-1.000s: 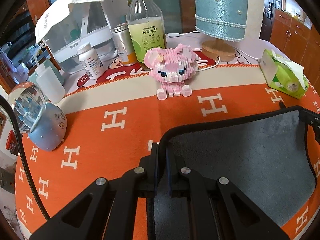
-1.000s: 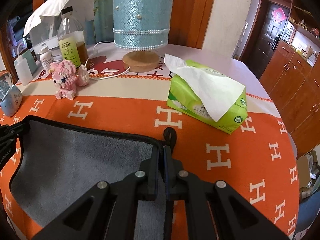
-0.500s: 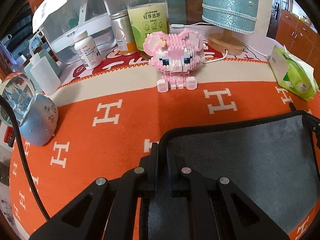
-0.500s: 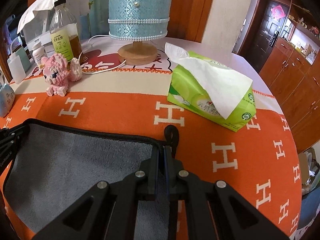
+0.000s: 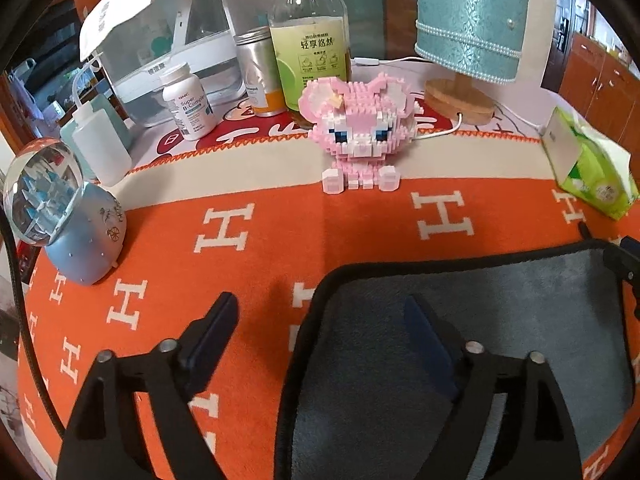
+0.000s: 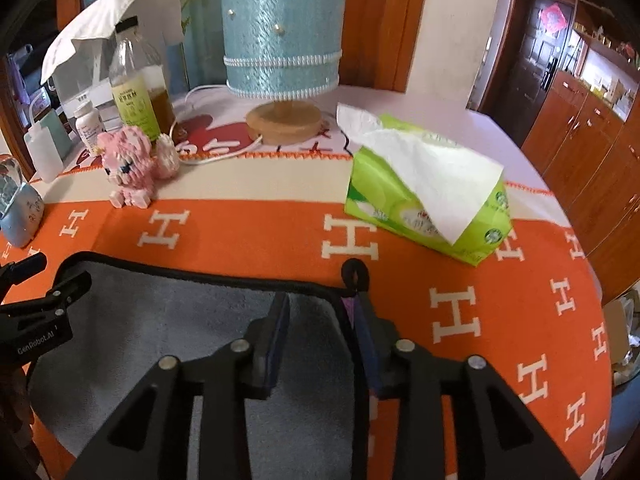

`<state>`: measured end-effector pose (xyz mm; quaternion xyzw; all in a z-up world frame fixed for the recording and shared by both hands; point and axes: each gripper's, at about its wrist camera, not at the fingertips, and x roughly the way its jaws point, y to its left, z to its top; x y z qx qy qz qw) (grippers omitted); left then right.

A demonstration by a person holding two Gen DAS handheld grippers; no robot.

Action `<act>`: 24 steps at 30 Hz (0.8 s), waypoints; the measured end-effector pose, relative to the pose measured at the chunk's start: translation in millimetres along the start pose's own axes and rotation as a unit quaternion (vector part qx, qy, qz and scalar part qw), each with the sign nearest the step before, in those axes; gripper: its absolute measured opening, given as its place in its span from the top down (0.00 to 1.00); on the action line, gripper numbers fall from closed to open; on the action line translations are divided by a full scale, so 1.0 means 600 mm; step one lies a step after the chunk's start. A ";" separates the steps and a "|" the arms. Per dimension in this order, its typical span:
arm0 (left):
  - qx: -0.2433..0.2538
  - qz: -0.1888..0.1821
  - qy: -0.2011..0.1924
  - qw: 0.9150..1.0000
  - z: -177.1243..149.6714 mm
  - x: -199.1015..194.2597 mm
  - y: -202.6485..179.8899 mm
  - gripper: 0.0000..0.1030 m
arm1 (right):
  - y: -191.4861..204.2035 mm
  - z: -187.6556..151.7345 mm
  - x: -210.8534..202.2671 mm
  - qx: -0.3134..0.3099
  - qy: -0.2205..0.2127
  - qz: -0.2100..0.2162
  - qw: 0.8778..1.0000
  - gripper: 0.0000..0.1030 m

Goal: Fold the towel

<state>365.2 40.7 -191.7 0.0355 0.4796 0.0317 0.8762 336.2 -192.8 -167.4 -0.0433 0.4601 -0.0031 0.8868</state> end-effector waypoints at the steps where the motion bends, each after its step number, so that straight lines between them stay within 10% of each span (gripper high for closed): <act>1: -0.001 -0.002 0.000 1.000 0.000 -0.003 0.000 0.07 | 0.002 0.001 -0.004 -0.002 -0.002 -0.001 1.000 0.66; 24: -0.024 -0.053 -0.023 0.998 -0.037 -0.189 0.014 0.01 | 0.037 -0.033 -0.158 0.032 -0.012 0.043 0.998 0.40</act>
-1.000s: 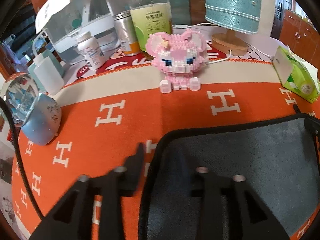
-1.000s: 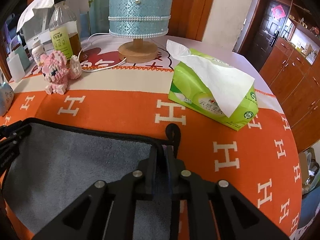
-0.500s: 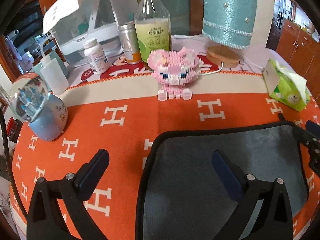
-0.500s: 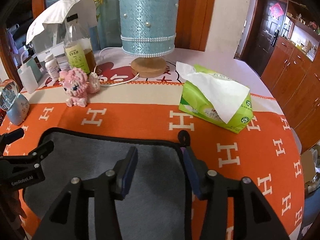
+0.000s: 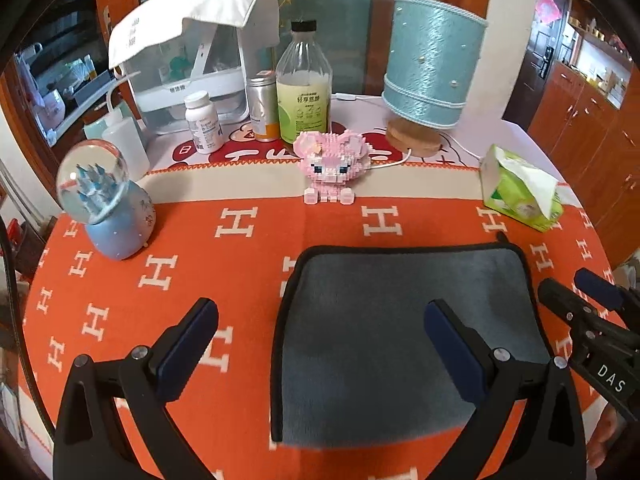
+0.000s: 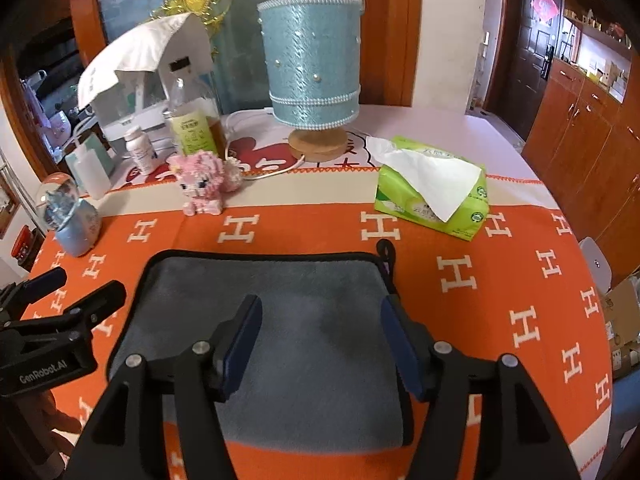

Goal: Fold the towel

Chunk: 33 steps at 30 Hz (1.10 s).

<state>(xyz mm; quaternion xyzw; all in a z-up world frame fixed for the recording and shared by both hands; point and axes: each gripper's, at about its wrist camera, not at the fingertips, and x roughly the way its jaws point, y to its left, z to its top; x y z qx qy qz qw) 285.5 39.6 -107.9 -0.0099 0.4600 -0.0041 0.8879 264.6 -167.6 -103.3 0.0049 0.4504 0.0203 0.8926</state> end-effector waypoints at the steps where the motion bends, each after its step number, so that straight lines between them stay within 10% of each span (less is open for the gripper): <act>1: 0.001 -0.001 -0.002 1.000 -0.004 -0.010 -0.001 0.01 | 0.001 -0.002 -0.010 0.000 -0.002 0.002 1.000 0.40; 33: 0.003 -0.005 -0.087 0.996 -0.131 -0.318 -0.031 0.01 | -0.004 -0.097 -0.263 -0.009 -0.056 0.036 0.998 0.34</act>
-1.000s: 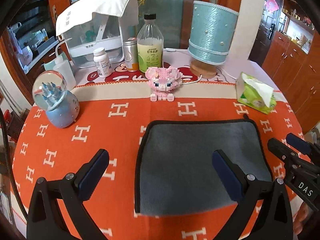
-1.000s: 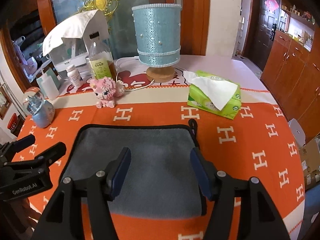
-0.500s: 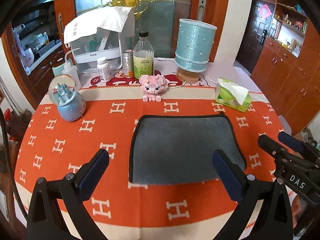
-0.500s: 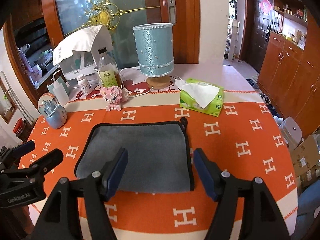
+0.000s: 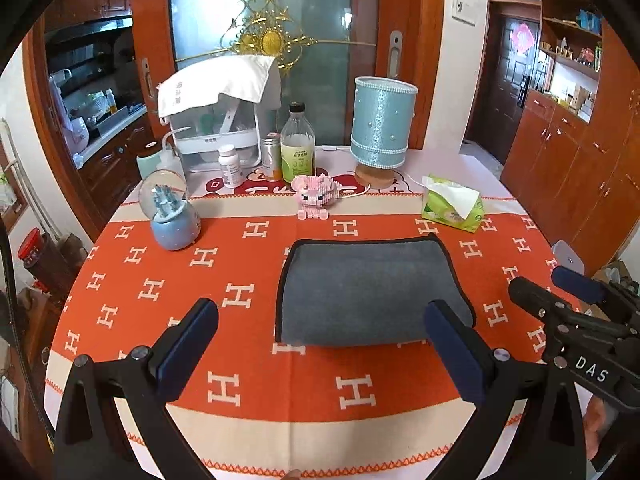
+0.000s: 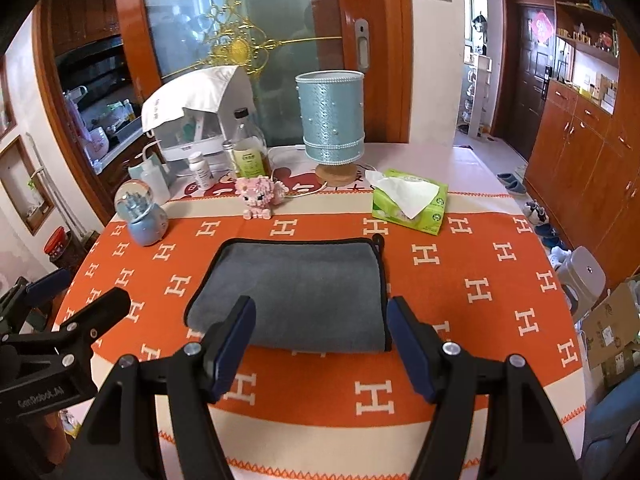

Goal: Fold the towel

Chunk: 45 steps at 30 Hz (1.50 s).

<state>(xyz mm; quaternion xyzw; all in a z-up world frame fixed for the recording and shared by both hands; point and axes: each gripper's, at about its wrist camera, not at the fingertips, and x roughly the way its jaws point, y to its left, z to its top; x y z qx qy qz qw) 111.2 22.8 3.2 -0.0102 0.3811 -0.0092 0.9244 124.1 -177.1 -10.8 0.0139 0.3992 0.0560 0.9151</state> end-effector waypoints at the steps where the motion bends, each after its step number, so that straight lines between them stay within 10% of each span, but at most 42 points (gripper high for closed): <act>1: -0.001 -0.003 -0.001 1.000 -0.004 -0.006 -0.001 0.01 | 0.002 -0.005 -0.008 0.001 0.001 0.004 1.000 0.34; 45: -0.017 0.002 0.015 1.000 -0.125 -0.103 -0.007 0.01 | 0.039 -0.146 -0.132 -0.011 -0.018 0.001 1.000 0.33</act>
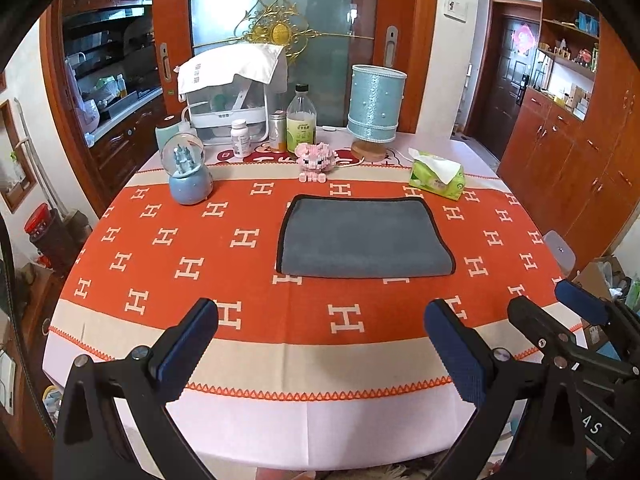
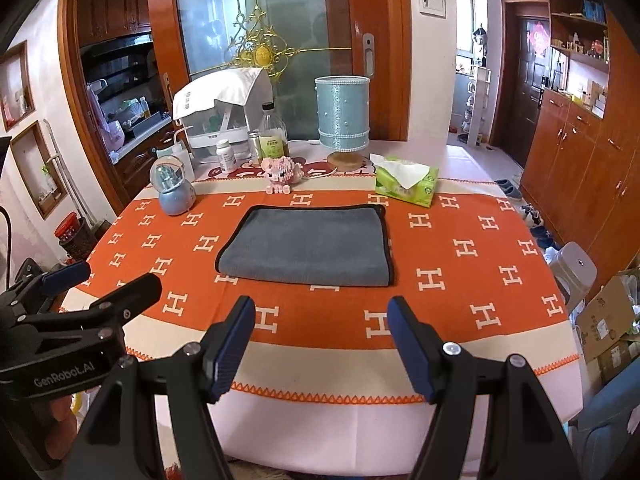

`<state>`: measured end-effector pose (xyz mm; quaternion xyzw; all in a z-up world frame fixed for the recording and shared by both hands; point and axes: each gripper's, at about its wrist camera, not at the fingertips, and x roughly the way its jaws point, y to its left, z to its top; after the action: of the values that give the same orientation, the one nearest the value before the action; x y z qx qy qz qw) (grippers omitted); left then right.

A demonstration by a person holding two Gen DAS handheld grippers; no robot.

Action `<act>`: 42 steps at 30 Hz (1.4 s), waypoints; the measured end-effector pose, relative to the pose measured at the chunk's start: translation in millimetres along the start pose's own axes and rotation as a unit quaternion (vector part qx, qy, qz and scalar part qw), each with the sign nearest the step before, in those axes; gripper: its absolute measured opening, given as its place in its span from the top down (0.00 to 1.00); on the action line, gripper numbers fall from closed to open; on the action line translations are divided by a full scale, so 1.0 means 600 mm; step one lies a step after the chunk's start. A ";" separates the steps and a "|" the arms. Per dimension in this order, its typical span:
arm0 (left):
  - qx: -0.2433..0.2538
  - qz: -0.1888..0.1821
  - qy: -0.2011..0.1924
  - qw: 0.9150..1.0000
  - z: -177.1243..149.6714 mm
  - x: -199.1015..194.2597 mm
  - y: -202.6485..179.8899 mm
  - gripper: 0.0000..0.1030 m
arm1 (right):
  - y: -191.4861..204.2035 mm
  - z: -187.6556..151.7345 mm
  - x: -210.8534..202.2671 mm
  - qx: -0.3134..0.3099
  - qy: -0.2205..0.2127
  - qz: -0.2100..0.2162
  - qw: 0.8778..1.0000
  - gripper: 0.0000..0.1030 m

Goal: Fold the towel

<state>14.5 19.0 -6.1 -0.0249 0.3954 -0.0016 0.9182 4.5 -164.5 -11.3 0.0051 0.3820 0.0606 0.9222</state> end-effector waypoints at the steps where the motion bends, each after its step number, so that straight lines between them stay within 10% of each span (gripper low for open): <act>1: -0.001 0.000 0.001 1.000 -0.001 -0.001 0.000 0.01 | -0.001 -0.001 0.000 0.002 0.002 0.001 1.000 0.33; 42: 0.007 0.000 0.007 1.000 -0.007 -0.010 -0.009 0.01 | -0.007 0.000 -0.008 0.007 0.001 -0.010 1.000 0.33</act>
<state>7.6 13.5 -4.5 -0.0187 0.4019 -0.0047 0.9155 1.4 -169.1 -8.3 0.0074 0.3833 0.0490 0.9223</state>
